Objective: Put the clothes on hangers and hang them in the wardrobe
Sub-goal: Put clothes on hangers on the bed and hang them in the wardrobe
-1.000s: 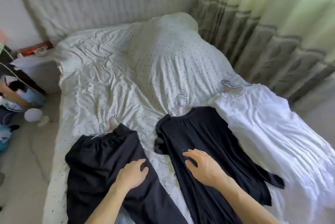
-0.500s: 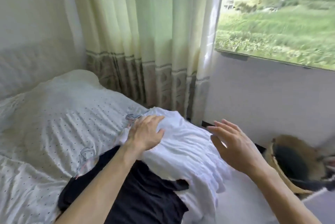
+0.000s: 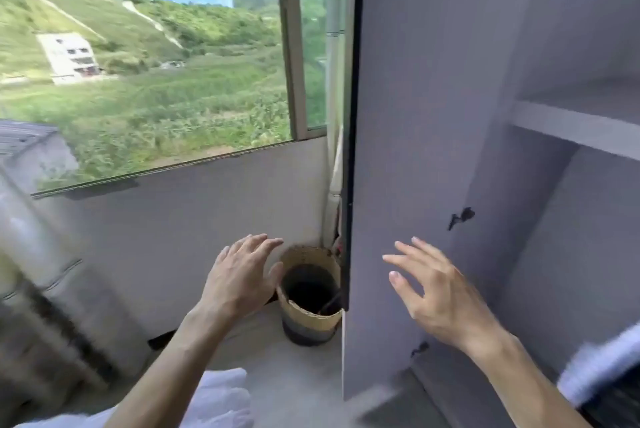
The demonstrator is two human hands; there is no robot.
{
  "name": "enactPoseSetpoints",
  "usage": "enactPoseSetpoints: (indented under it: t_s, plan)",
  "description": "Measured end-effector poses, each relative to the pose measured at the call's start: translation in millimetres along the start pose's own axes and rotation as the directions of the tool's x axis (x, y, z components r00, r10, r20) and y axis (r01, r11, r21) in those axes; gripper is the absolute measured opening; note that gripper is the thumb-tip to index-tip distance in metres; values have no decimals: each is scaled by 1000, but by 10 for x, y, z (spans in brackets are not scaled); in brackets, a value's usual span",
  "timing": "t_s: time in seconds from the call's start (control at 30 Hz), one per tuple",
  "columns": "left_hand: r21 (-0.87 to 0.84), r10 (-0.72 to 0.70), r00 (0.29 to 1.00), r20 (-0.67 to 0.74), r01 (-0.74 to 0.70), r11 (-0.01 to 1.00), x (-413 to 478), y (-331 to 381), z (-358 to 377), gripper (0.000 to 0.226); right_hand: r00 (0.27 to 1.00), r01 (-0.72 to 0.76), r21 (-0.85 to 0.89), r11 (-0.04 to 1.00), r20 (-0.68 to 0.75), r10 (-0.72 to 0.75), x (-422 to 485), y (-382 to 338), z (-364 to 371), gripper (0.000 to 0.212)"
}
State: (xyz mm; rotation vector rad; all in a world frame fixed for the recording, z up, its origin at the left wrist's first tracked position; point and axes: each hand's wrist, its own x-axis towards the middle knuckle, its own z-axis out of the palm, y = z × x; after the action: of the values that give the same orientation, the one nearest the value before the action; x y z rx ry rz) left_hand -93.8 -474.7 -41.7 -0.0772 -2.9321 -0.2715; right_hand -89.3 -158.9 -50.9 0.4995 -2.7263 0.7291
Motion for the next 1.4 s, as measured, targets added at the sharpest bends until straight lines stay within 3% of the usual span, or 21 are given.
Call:
enactPoseSetpoints:
  t_s: [0.13, 0.33, 0.57, 0.8, 1.07, 1.23, 1.4]
  plan:
    - [-79, 283, 958, 39, -279, 957, 738, 776, 262, 48, 964, -242, -83, 967, -136, 229, -184, 531, -395, 36]
    - [-188, 606, 792, 68, -587, 788, 1373, 1950, 486, 54, 837, -509, -165, 845, -323, 441, -708, 984, -854, 36]
    - [-402, 812, 580, 59, -731, 551, 1507, 3386, 705, 53, 658, -728, -249, 638, -516, 549, -1355, 1385, -1455, 42]
    - [-665, 855, 503, 125, -597, 448, 1510, 4710, 1116, 55, 555, -785, -283, 552, -718, 421, -1230, 2075, -2284, 51]
    - [-812, 782, 526, 334, -260, 522, 1570, 5916, 1708, 55, 523, -839, -435, 328, -811, 262, -961, 3239, -3093, 54]
    - [-805, 717, 554, 423, -134, 578, 1605, 6390, 2061, 54, 546, -802, -547, 241, -834, -77, -986, 3705, -3019, 34]
    - [-776, 686, 532, 497, -83, 626, 1610, 6775, 2313, 51, 536, -797, -574, 189, -816, -217, -987, 3868, -3017, 33]
